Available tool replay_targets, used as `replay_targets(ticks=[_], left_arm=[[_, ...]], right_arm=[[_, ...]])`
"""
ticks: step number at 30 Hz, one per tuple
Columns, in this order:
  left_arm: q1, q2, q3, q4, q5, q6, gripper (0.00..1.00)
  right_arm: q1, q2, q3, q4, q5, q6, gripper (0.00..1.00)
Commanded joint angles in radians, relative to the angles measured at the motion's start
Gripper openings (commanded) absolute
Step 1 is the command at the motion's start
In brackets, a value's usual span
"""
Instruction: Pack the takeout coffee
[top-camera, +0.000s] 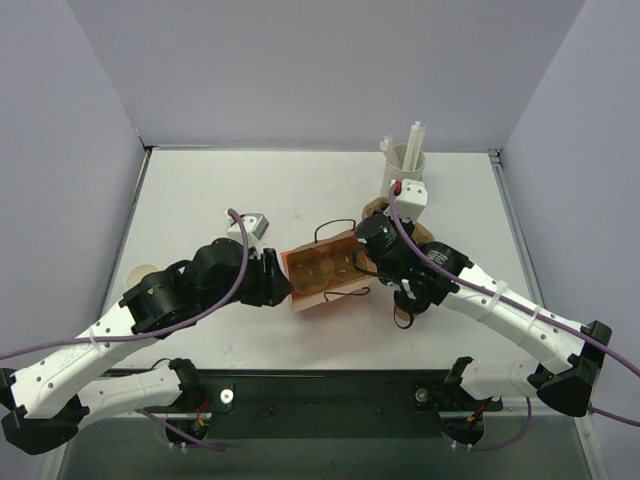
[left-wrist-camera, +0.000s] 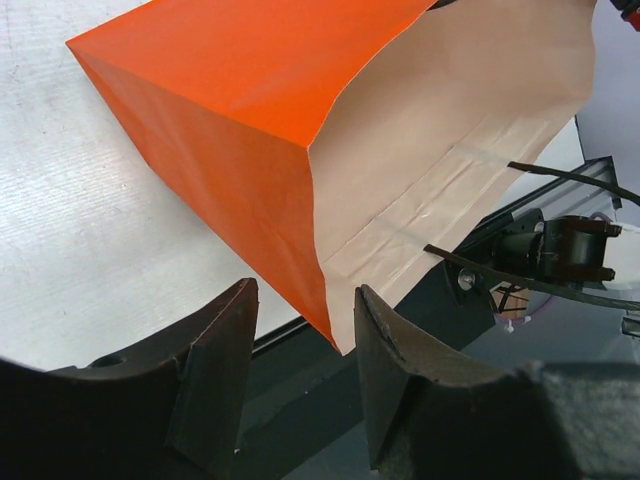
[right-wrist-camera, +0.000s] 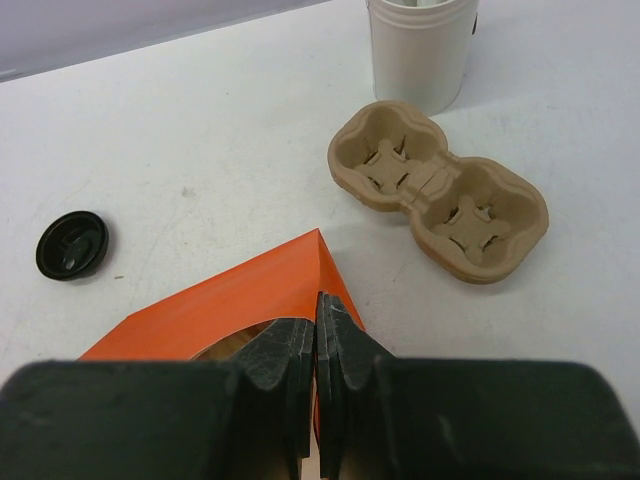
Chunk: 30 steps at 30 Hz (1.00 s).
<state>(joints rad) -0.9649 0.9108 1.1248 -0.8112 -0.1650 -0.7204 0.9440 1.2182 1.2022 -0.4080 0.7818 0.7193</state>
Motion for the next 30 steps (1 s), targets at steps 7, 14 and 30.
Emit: replay_targets(ticks=[7,14,30], left_arm=[[-0.028,0.118,0.121,-0.025,-0.207,0.053,0.47],[-0.026,0.229,0.425,-0.121,-0.298,0.163,0.00],[0.006,0.413,0.571,-0.269,-0.237,0.268,0.00]], right_arm=[[0.006,-0.054,-0.035,-0.023,0.040,0.074,0.00],[0.006,-0.088,-0.009,-0.037,0.014,0.115,0.00],[-0.048,-0.028,-0.098,0.020,-0.147,0.260,0.00]])
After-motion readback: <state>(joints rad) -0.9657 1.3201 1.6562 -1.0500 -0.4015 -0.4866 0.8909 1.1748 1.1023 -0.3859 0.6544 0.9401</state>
